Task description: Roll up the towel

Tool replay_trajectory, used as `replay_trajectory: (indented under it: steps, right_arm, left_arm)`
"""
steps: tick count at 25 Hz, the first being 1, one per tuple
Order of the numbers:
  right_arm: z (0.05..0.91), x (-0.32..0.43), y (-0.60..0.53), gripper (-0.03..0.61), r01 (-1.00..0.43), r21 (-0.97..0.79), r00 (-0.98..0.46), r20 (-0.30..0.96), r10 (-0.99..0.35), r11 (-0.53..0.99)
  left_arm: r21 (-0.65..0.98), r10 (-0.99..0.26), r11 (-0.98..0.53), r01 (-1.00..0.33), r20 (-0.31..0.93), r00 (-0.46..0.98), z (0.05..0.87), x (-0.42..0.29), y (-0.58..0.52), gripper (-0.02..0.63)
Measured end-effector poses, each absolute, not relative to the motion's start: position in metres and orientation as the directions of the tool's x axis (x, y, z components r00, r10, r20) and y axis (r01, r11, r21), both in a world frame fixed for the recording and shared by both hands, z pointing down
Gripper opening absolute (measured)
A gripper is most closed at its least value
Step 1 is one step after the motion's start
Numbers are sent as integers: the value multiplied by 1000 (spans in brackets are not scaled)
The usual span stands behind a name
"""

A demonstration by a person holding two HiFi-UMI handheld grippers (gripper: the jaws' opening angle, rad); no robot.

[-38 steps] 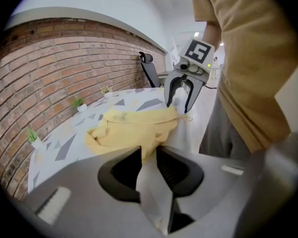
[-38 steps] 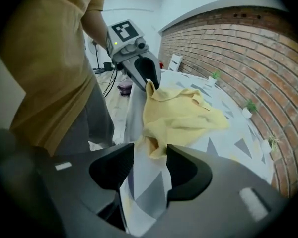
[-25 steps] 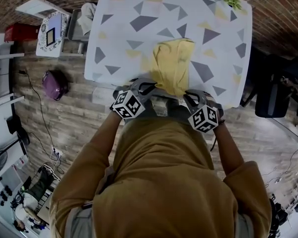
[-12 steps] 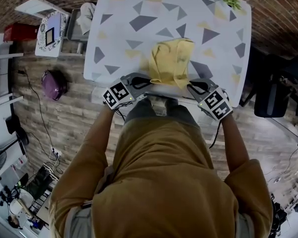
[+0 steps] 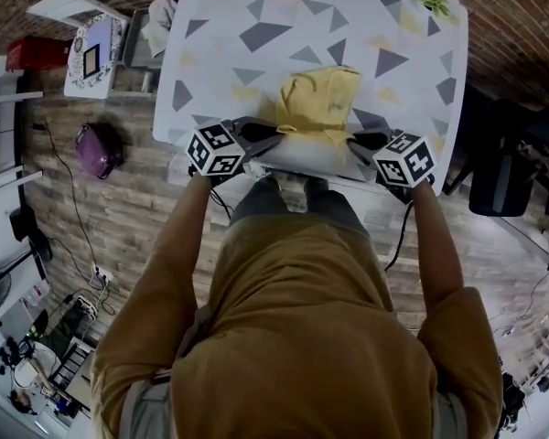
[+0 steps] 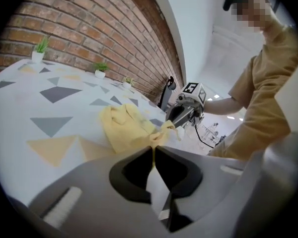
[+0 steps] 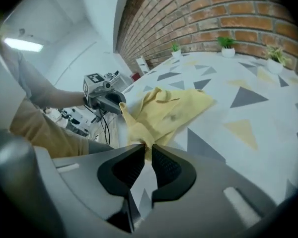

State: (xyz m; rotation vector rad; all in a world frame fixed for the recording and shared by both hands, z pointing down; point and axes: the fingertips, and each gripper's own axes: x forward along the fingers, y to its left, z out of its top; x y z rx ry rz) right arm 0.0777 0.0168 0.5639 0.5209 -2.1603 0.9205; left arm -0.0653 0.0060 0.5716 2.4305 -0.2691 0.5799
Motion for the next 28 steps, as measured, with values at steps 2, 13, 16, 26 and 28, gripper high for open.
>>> replay_trajectory:
  steps: [2, 13, 16, 26, 28]
  right_arm:
    - [566, 78, 11, 46, -613, -507, -677, 732, -74, 606]
    - [581, 92, -6, 63, -719, -545, -655, 739, -157, 432]
    - [583, 94, -5, 63, -750, -480, -608, 772, -188, 455]
    - [570, 88, -14, 72, -803, -178, -438, 823, -361, 569]
    - [572, 85, -16, 91, -804, -154, -422, 827, -370, 575]
  left_arm:
    - [565, -61, -747, -351, 468, 882, 573, -66, 0, 77]
    - [573, -132, -665, -479, 541, 831, 580, -70, -16, 78]
    - [490, -168, -677, -549, 623, 764, 586, -73, -14, 78]
    - [255, -348, -736, -628, 653, 673, 579, -66, -31, 125]
    - [210, -350, -760, -615, 664, 660, 578, -62, -33, 134]
